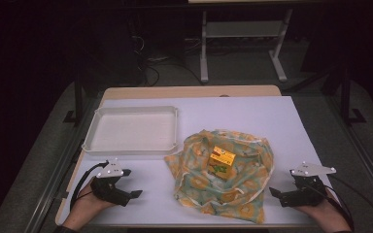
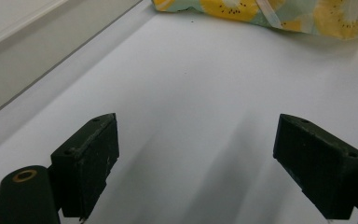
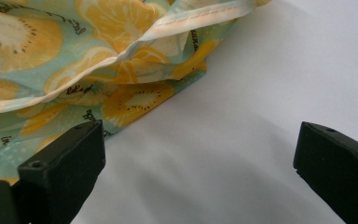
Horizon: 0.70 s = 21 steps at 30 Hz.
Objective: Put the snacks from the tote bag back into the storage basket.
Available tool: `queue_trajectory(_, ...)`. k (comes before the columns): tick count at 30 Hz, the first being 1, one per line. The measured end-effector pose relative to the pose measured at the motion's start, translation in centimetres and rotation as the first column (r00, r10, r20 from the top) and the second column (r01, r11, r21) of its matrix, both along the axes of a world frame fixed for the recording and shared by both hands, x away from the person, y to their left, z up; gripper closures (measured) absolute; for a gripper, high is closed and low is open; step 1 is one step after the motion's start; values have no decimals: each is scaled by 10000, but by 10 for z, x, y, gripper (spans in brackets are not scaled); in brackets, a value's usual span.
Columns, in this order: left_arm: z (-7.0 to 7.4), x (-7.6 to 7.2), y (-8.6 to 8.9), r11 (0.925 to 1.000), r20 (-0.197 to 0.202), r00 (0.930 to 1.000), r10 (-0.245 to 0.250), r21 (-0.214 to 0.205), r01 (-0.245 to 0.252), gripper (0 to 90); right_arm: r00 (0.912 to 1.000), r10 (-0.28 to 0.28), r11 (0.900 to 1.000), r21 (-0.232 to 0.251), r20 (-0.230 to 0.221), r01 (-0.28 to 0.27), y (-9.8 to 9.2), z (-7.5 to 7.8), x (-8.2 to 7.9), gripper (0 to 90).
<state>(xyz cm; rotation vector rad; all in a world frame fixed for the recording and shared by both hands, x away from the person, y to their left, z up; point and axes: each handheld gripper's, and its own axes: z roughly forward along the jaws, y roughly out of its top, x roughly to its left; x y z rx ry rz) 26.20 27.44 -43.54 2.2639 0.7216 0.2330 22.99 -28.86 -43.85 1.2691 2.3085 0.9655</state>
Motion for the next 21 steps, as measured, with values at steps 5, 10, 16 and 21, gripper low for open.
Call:
queue_trajectory(5,0,0,0,10000,-14,10000,-37,4,37,138,10000,45,10000,39,-37,-45,-2,2,-2,17)
queue_trajectory(10,0,0,0,10000,25,10000,-75,-9,75,139,9998,196,9997,108,66,-196,0,7,-3,17)
queue_trajectory(16,0,-2,1,9999,-7,10000,-39,-125,39,141,9991,392,9990,217,156,-395,2,14,-3,17)
queue_trajectory(21,1,-1,2,10000,17,10000,-61,-56,62,141,9971,700,9964,455,295,-713,6,23,-4,67)
